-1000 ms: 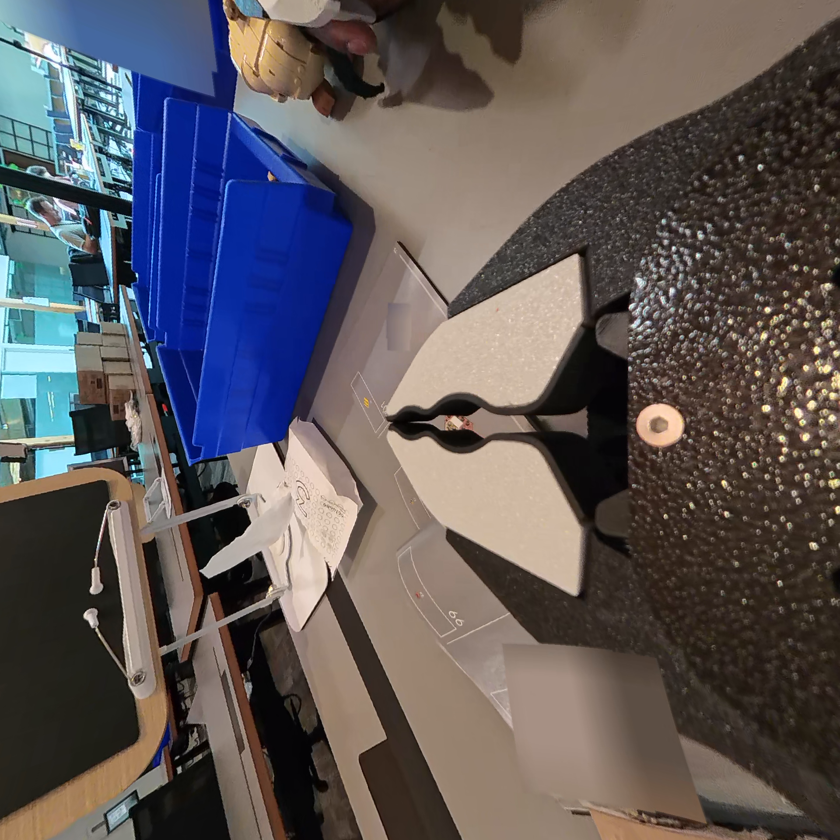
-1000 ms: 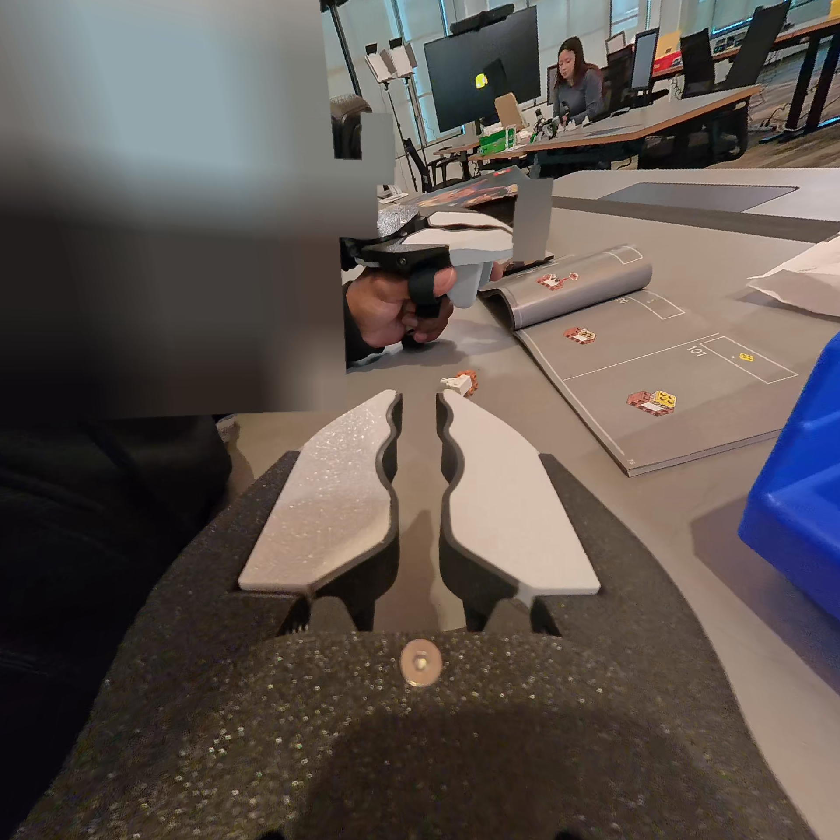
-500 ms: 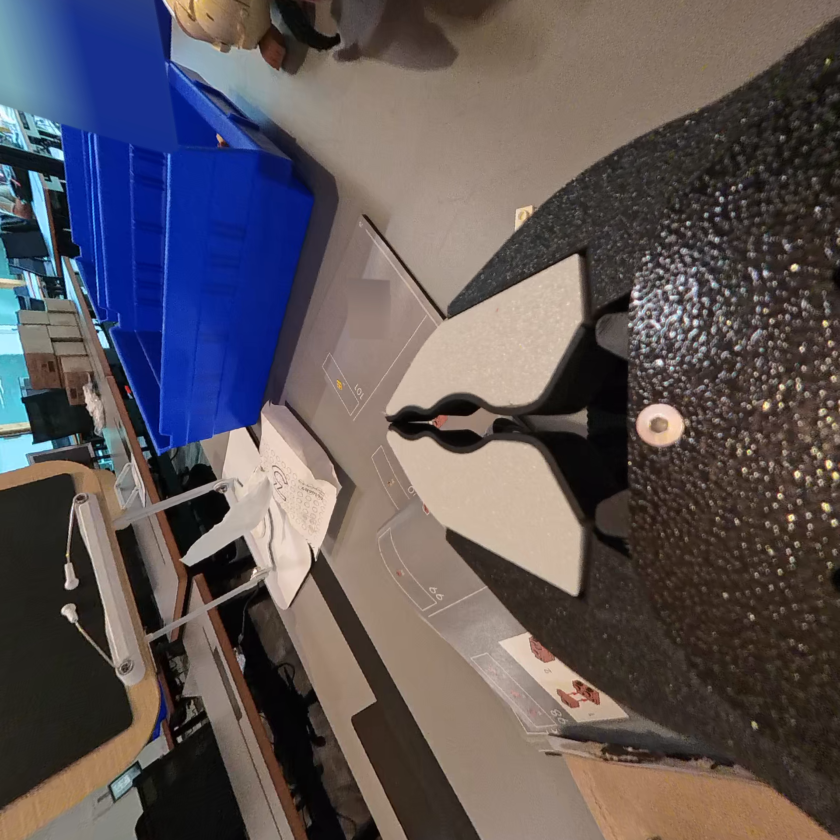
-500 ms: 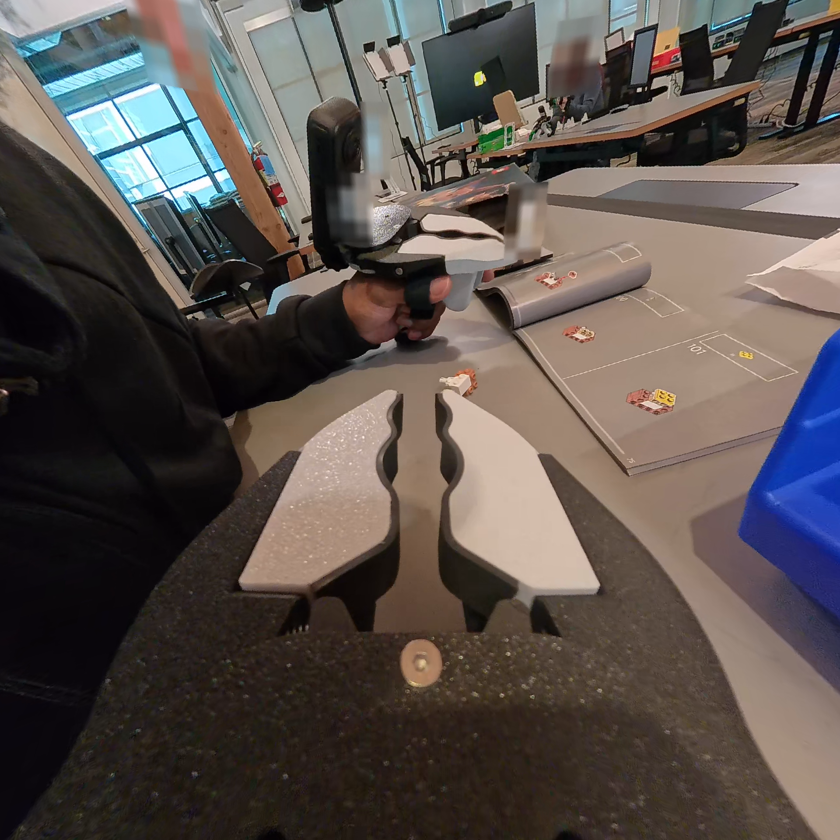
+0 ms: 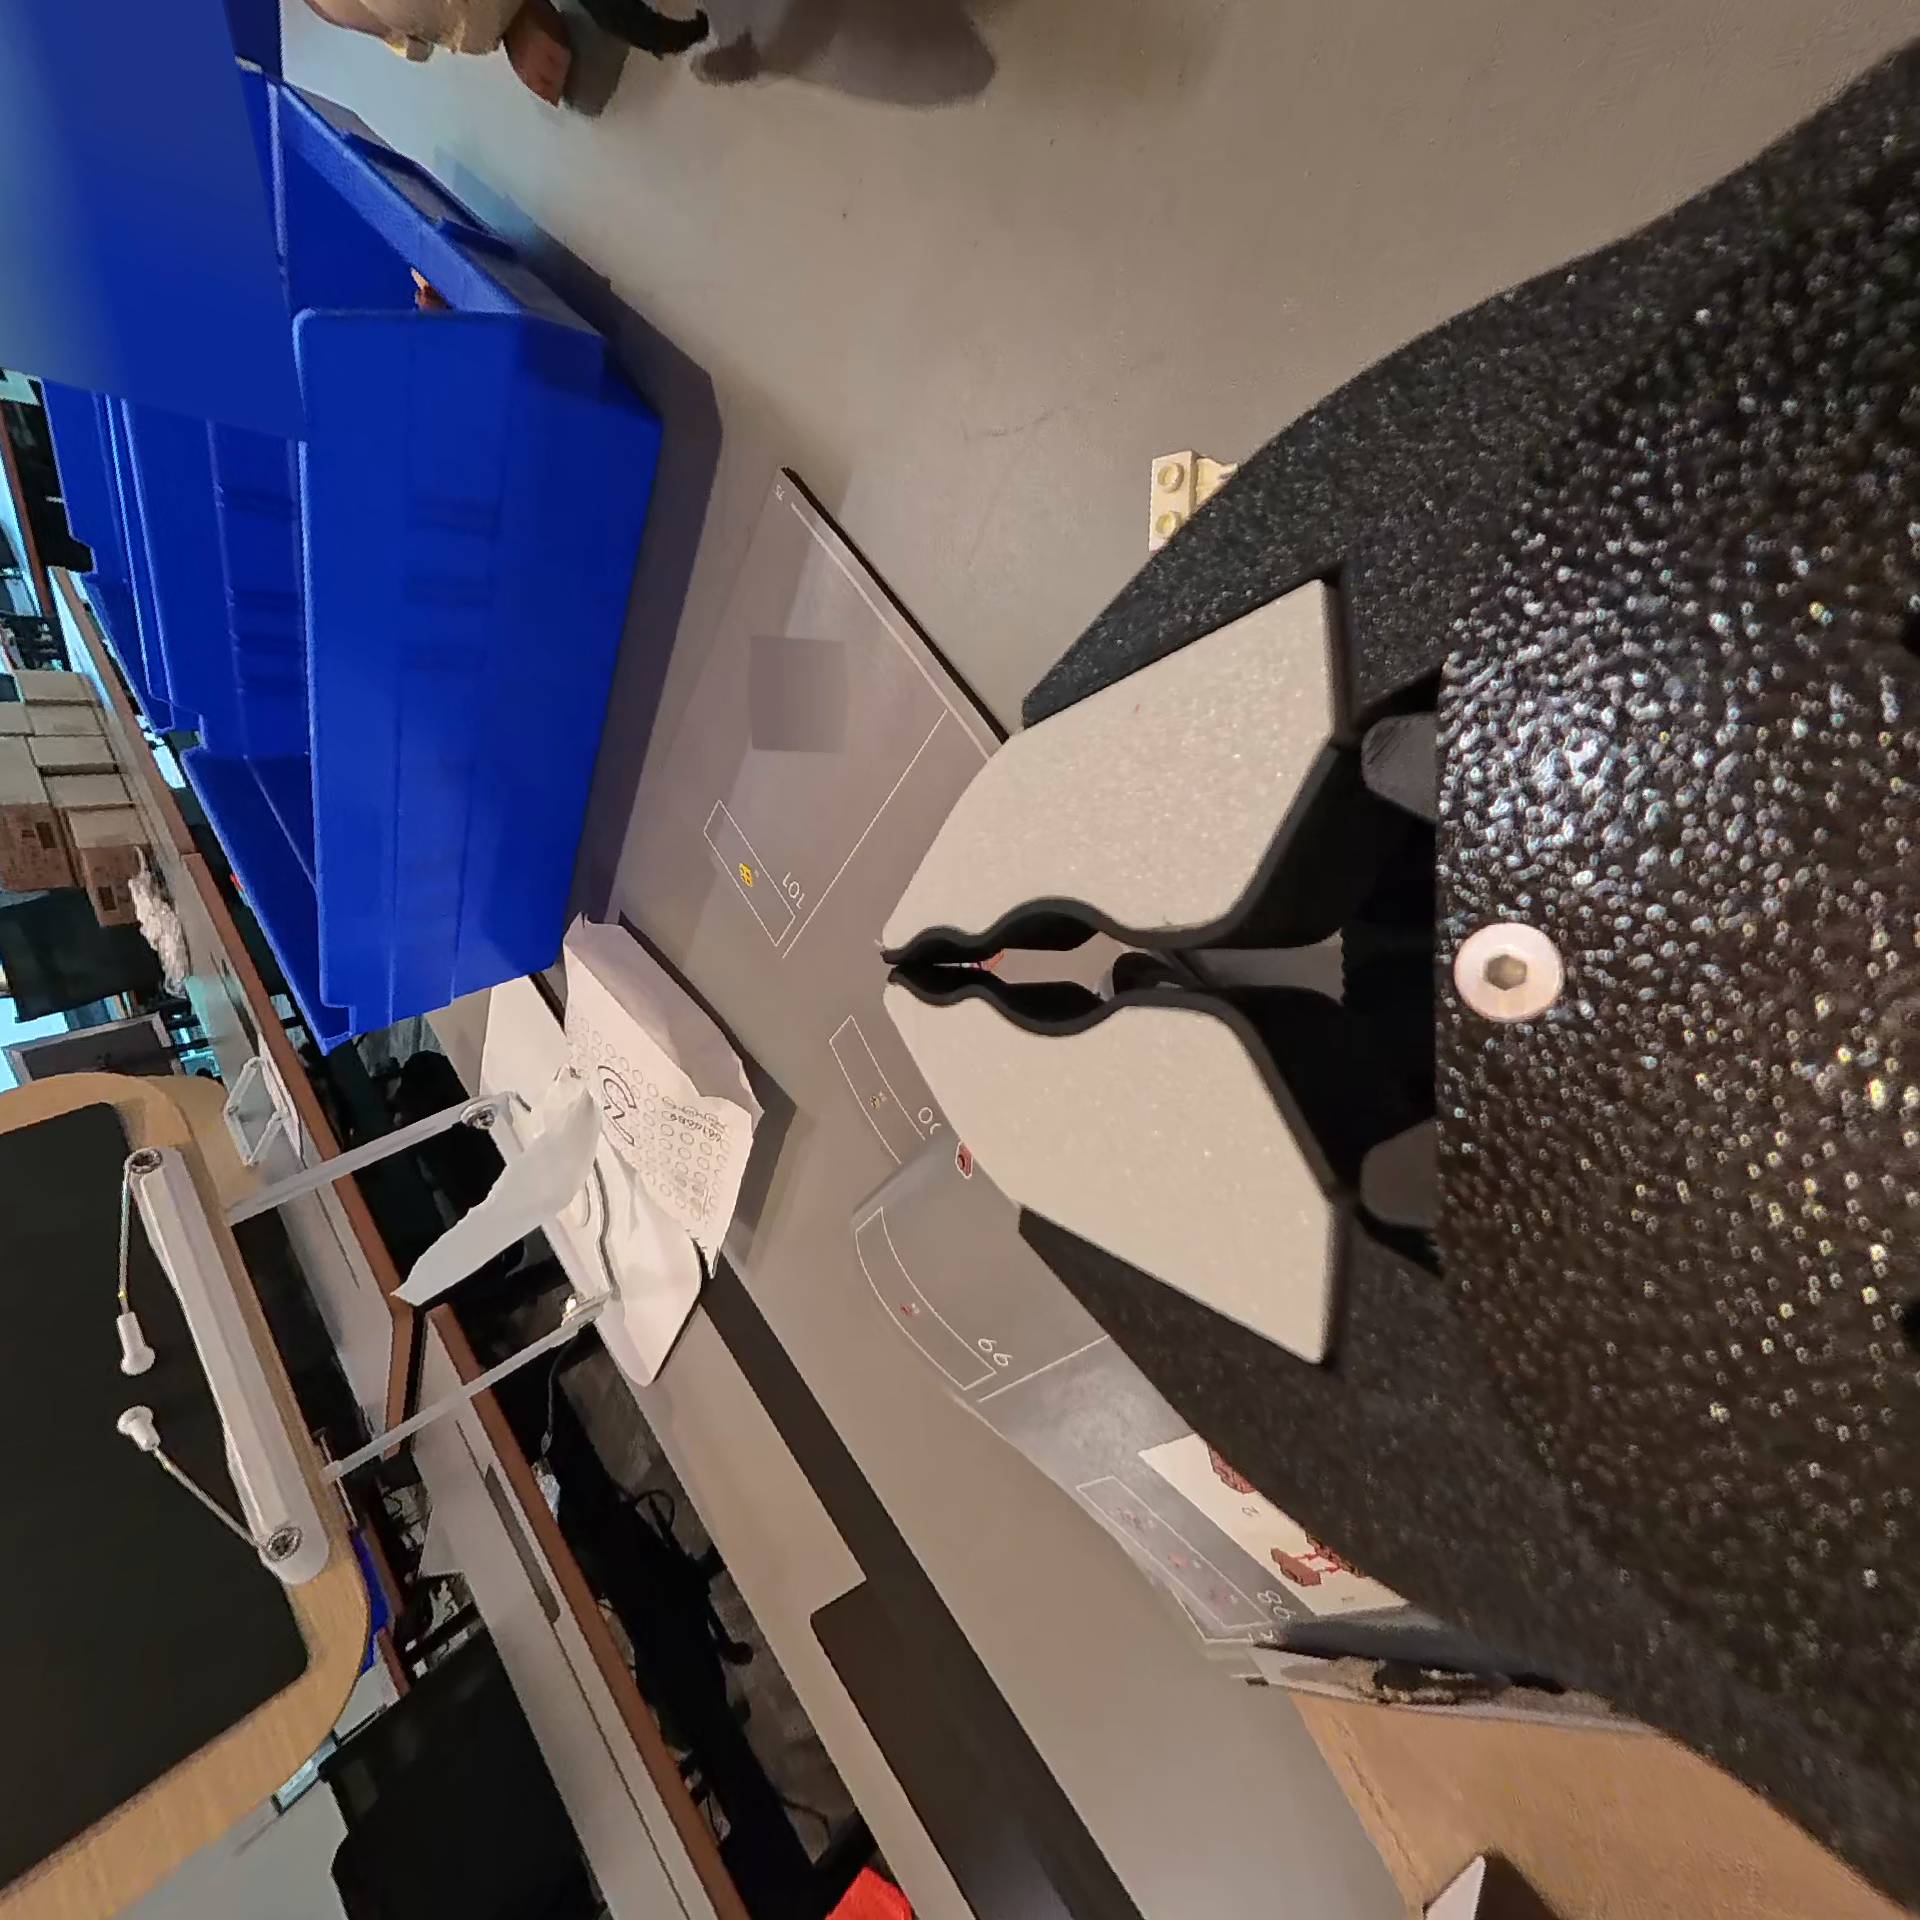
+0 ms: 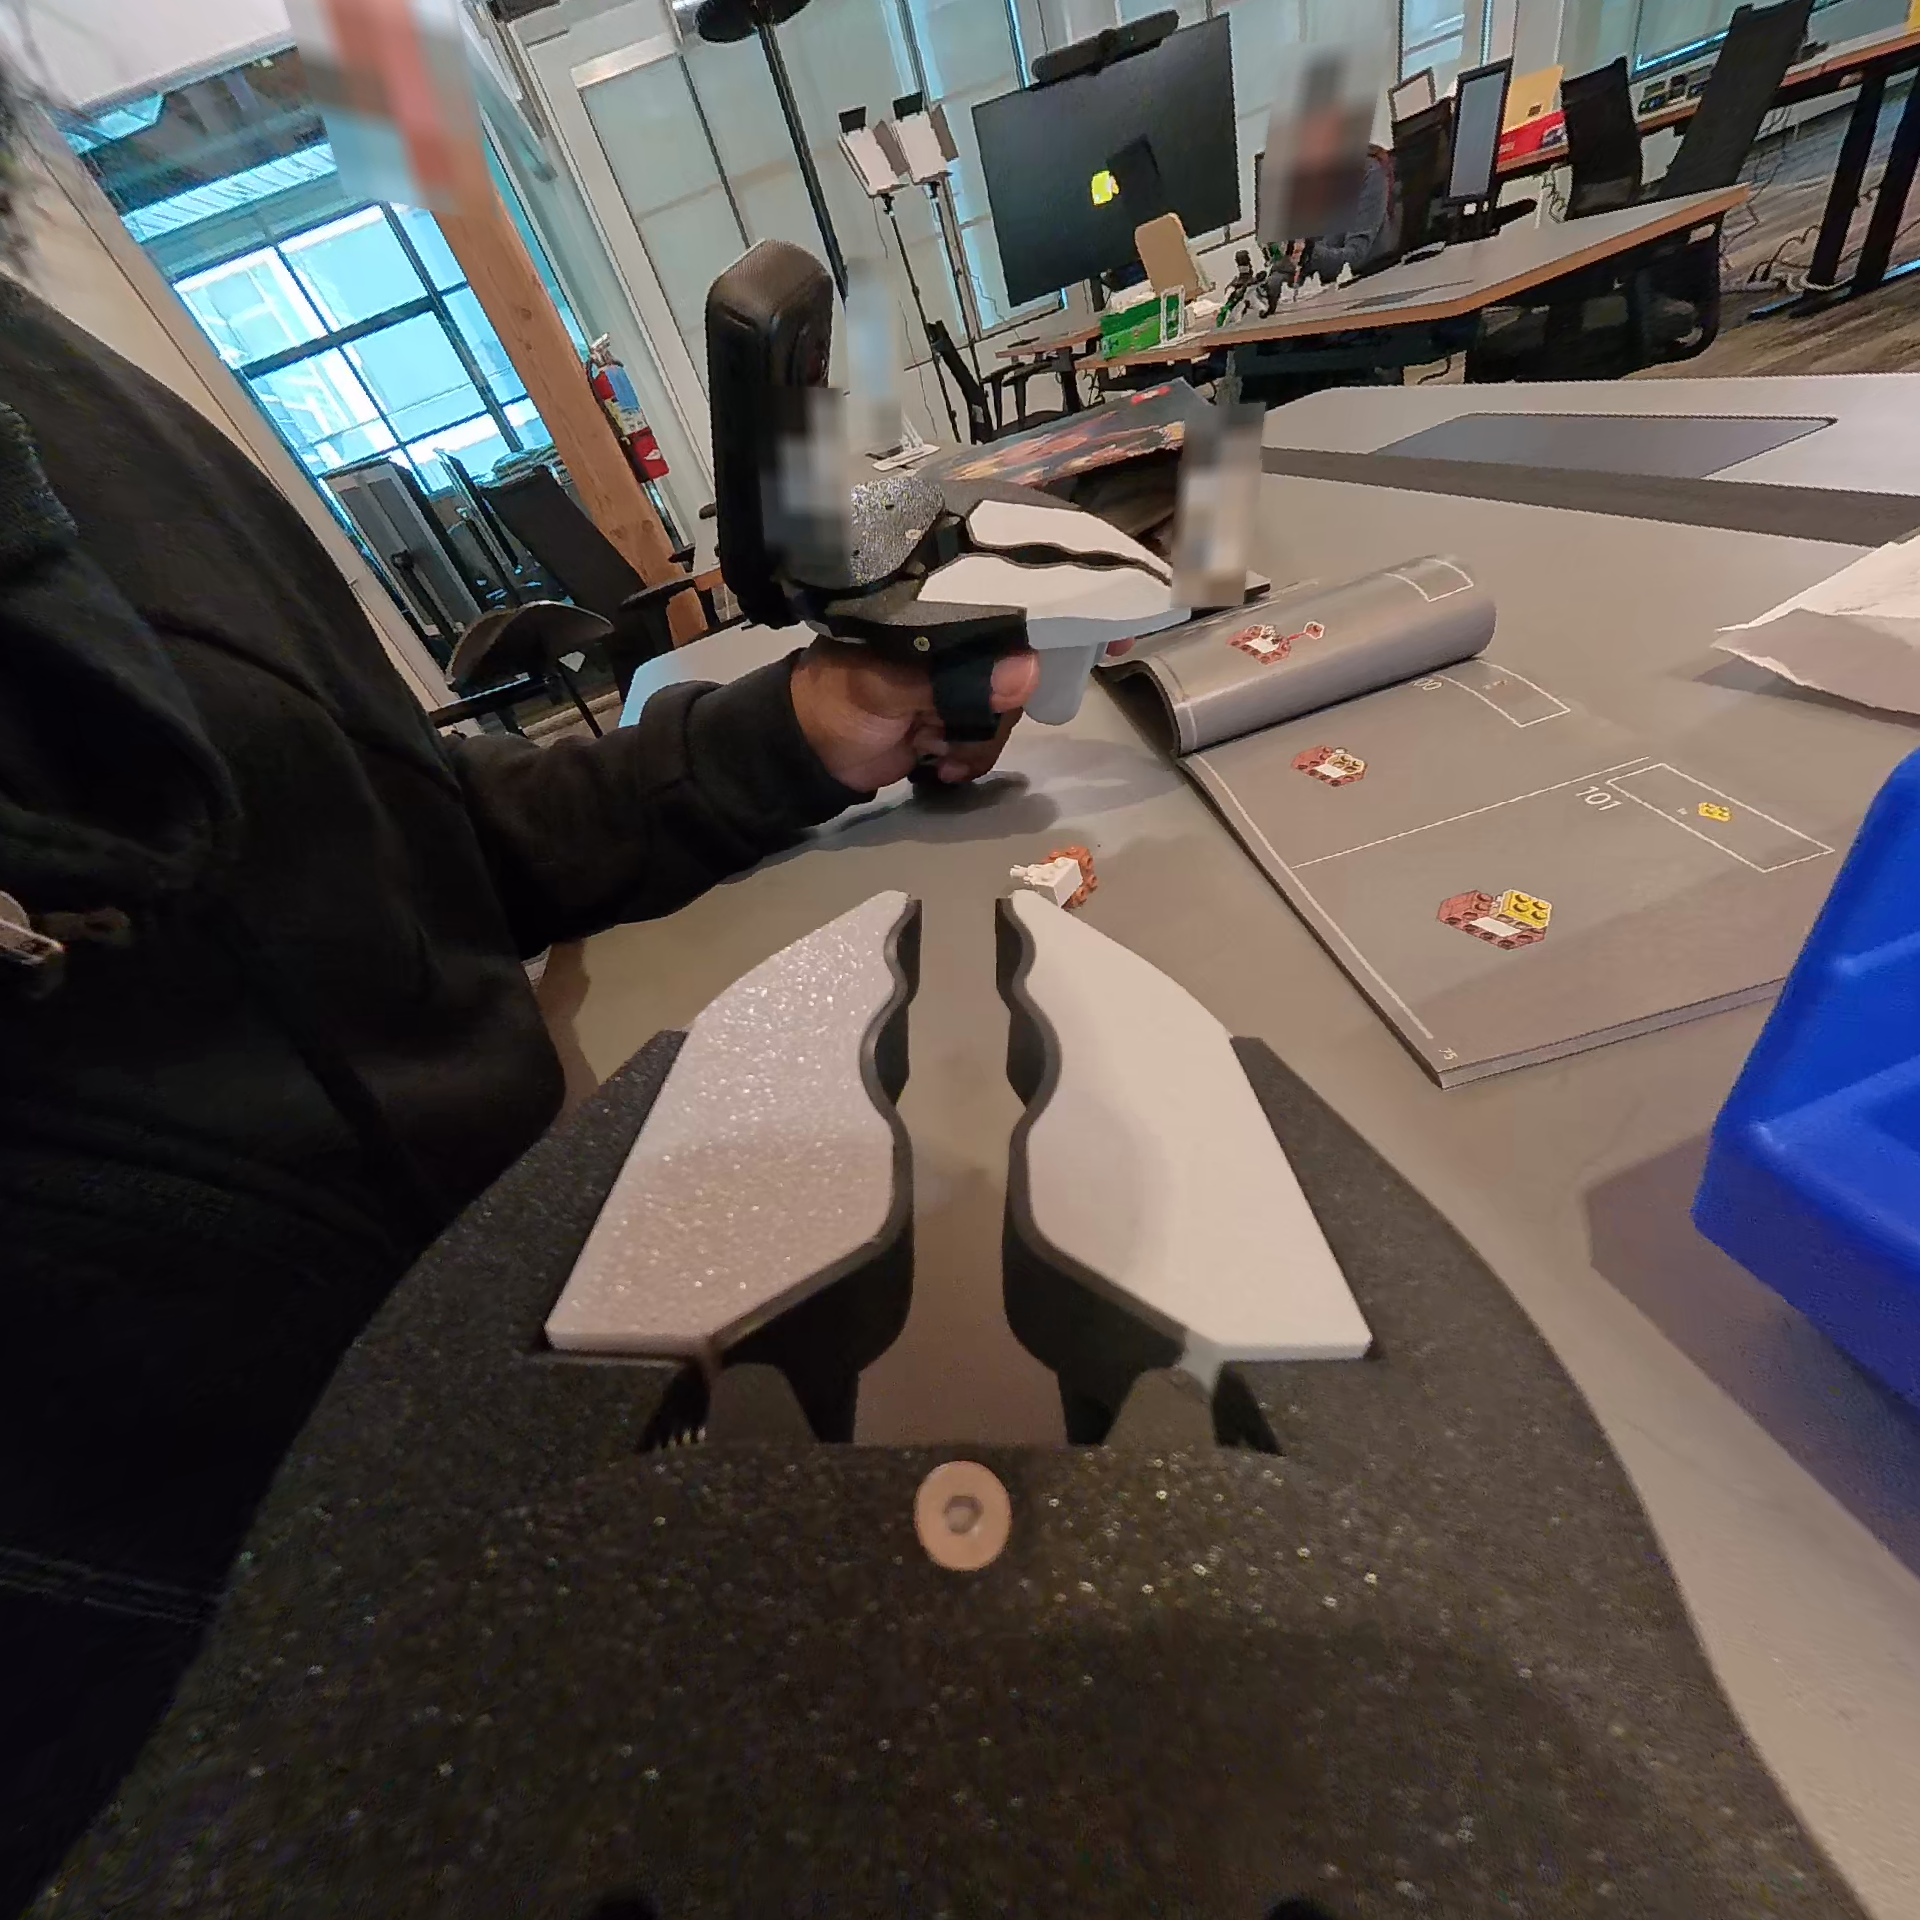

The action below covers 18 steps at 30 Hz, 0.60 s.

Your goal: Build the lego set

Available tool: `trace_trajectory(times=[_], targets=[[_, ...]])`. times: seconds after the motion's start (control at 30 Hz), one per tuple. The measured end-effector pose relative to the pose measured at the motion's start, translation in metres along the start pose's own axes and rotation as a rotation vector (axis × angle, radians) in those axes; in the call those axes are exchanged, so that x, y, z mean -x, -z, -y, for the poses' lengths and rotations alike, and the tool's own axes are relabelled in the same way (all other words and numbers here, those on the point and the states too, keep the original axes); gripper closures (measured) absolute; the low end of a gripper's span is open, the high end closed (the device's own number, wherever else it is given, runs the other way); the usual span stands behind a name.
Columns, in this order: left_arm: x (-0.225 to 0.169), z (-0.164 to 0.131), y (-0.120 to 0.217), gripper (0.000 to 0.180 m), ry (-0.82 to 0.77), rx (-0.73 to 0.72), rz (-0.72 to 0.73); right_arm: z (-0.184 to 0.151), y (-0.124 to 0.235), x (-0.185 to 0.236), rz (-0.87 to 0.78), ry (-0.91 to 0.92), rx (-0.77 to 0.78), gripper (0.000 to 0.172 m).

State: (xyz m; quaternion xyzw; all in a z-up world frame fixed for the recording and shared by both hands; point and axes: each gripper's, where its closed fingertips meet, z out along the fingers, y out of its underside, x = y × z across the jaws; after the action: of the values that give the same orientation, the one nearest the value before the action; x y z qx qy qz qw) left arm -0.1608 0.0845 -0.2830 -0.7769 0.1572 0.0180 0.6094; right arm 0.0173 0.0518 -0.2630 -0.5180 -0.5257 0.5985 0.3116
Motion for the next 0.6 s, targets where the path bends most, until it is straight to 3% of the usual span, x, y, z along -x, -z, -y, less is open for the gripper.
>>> trace_trajectory(times=[0.33, 0.47, 0.53, 0.6], targets=[[-0.001, -0.001, -0.001, 0.180, -0.007, 0.007, 0.002, 0.000, 0.000, 0.000, 0.004, -0.004, 0.000, 0.158], [0.001, -0.002, -0.001, 0.180, -0.011, 0.013, 0.014, 0.003, 0.003, 0.020, 0.075, 0.006, 0.049, 0.152], [0.000, -0.001, -0.001, 0.180, -0.023, 0.006, 0.019, 0.038, 0.018, 0.038, 0.117, 0.071, -0.006, 0.152], [-0.001, 0.000, 0.000, 0.180, -0.040, 0.000, 0.023, 0.084, 0.047, 0.028, 0.024, 0.261, -0.028, 0.153]])
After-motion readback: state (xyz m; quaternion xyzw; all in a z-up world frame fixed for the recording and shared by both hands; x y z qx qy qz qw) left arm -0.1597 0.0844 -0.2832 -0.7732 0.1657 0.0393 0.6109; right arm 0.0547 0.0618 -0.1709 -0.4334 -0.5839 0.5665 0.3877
